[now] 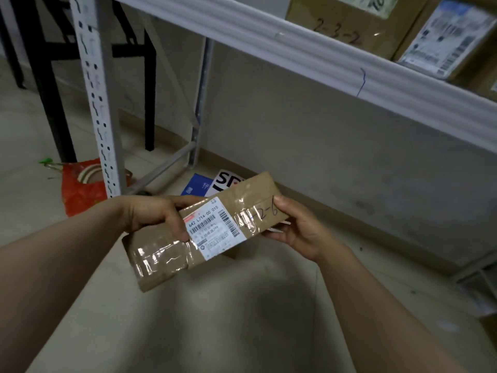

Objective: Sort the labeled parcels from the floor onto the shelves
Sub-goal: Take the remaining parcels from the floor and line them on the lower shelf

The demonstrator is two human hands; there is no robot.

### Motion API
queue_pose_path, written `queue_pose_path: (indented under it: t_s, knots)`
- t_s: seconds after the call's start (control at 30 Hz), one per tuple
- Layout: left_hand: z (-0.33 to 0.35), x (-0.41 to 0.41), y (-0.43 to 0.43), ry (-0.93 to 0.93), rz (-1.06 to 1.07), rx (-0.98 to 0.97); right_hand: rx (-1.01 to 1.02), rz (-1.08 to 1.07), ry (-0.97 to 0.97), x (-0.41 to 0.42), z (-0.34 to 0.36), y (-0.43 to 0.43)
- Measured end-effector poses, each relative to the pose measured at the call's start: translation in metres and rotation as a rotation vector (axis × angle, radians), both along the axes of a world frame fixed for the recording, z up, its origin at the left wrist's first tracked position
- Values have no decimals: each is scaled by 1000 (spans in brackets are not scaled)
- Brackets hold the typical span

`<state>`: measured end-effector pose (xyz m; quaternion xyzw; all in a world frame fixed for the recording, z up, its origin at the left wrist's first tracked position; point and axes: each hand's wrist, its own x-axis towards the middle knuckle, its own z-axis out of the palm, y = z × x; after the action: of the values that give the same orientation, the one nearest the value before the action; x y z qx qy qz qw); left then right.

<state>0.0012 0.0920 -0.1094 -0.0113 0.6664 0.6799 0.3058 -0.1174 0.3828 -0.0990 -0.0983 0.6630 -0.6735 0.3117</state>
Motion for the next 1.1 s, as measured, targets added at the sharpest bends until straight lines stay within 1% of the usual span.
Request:
queue_pose_path:
  t_s: [0.1,0.13,0.2,0.27,0.37,0.43,0.47,0.53,0.6,0.63,0.77,0.87,0.93,1.0,1.07,1.1]
  knots:
    - [0,-9,9,37,223,-181,23,-77,33,-8,7,19]
    - [-2,-12,12,56,311,-211,17,-118,37,-10,10,26]
    - [-8,-16,15,69,475,-161,-22,-210,50,-11,15,39]
    - [-11,-15,15,52,526,-37,-94,-288,-5,-8,19,47]
    - [-7,-8,13,26,406,183,-219,-359,-92,-5,22,52]
    - [-4,-7,12,24,374,250,-281,-319,-96,-5,25,56]
    - [-2,-7,10,29,379,271,-286,-256,-77,-6,28,59]
    - [4,-10,7,74,381,347,-160,-96,17,-9,34,70]
    - [10,-13,5,112,379,421,13,3,95,-12,46,84]
    - [11,-15,6,123,380,443,66,36,106,-11,54,91]
    - [10,-24,28,96,367,508,280,88,166,7,83,124]
    - [16,-31,54,79,327,490,454,64,198,29,106,154]
    - [29,-34,69,97,259,515,516,39,222,41,125,172]
    - [44,-35,79,129,195,536,536,24,278,50,148,183]
    - [59,-33,80,168,152,549,479,13,351,55,170,186]
    - [78,-30,85,257,117,616,432,7,395,57,181,185]
